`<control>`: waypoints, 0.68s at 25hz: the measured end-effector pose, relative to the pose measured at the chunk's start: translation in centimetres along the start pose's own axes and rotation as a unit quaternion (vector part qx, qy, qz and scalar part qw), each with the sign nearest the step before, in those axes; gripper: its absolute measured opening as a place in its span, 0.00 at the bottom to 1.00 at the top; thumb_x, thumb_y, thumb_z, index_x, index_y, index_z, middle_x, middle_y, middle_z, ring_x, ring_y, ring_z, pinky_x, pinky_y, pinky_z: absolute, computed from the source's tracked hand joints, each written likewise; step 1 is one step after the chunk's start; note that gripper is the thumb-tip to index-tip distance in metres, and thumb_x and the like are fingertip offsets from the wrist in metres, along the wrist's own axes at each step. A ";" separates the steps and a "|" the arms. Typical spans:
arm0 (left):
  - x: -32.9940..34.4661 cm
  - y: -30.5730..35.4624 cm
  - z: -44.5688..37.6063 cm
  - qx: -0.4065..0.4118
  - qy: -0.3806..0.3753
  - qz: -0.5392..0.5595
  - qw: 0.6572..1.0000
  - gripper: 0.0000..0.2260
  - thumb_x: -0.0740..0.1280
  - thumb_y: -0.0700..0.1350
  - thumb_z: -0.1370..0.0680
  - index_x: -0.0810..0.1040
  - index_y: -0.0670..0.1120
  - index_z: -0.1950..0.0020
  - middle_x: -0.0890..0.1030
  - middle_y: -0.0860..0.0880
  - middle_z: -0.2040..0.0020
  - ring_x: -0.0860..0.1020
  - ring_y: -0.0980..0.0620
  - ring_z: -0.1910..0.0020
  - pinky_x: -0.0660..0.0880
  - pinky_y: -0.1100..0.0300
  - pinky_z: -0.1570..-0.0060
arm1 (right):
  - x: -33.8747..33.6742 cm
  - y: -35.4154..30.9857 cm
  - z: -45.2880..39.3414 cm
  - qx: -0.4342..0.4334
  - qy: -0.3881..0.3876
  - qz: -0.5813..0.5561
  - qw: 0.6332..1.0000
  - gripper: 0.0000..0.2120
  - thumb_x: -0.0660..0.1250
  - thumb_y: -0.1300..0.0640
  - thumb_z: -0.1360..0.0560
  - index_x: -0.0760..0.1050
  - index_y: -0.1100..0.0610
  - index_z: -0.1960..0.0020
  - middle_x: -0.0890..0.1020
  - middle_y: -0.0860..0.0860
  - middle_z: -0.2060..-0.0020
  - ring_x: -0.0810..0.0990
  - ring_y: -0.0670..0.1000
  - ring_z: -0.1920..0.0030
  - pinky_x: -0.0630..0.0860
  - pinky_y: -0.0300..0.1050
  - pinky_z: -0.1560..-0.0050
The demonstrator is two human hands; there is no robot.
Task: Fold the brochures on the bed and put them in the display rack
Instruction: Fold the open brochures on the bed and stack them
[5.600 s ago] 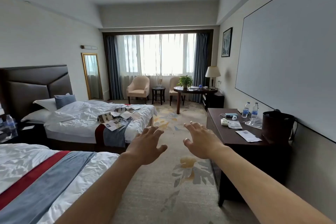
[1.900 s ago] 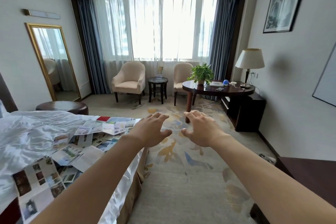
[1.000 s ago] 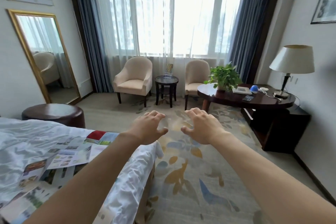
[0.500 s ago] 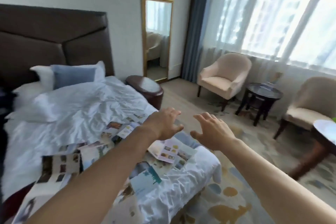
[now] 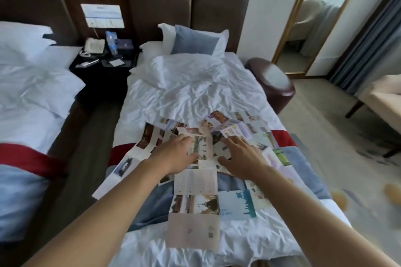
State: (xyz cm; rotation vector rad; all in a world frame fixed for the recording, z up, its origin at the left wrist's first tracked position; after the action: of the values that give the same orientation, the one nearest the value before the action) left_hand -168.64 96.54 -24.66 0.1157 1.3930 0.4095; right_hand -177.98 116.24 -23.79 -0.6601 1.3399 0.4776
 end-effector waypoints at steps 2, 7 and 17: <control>1.4 -3.1 -1.7 -0.013 -0.006 0.004 1.000 0.29 0.57 0.64 0.21 0.60 0.55 0.23 0.62 0.54 0.23 0.65 0.50 0.26 0.69 0.49 0.38 | 3.2 -1.2 -3.1 -0.012 -0.028 0.001 1.000 0.32 0.60 0.37 0.22 0.59 0.48 0.22 0.66 0.50 0.26 0.67 0.55 0.29 0.72 0.54 0.37; 6.7 -7.4 -5.7 -0.029 -0.056 0.030 0.998 0.28 0.58 0.62 0.20 0.61 0.52 0.23 0.64 0.53 0.24 0.65 0.49 0.28 0.69 0.48 0.38 | 10.7 -1.8 -8.1 -0.021 -0.115 0.009 0.993 0.32 0.61 0.39 0.21 0.58 0.50 0.22 0.65 0.51 0.25 0.67 0.56 0.28 0.71 0.54 0.36; 21.7 -11.8 -10.3 -0.061 -0.146 0.040 0.987 0.27 0.59 0.59 0.19 0.61 0.49 0.23 0.64 0.50 0.24 0.66 0.47 0.28 0.69 0.49 0.38 | 27.8 -1.8 -10.4 -0.077 -0.263 0.013 0.962 0.32 0.62 0.39 0.22 0.60 0.51 0.23 0.68 0.53 0.27 0.68 0.57 0.30 0.69 0.57 0.33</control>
State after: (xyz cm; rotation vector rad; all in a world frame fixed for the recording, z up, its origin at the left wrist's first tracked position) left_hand -173.58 91.55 -50.48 0.1262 1.0747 0.5213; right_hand -179.37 106.34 -51.80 -0.5898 0.8136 0.7272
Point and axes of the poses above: each hand's wrist, its own z-axis away from the middle knuckle, its own x-axis out of the palm, y = z × x, the point moved 3 cm from there along -z, towards the middle knuckle
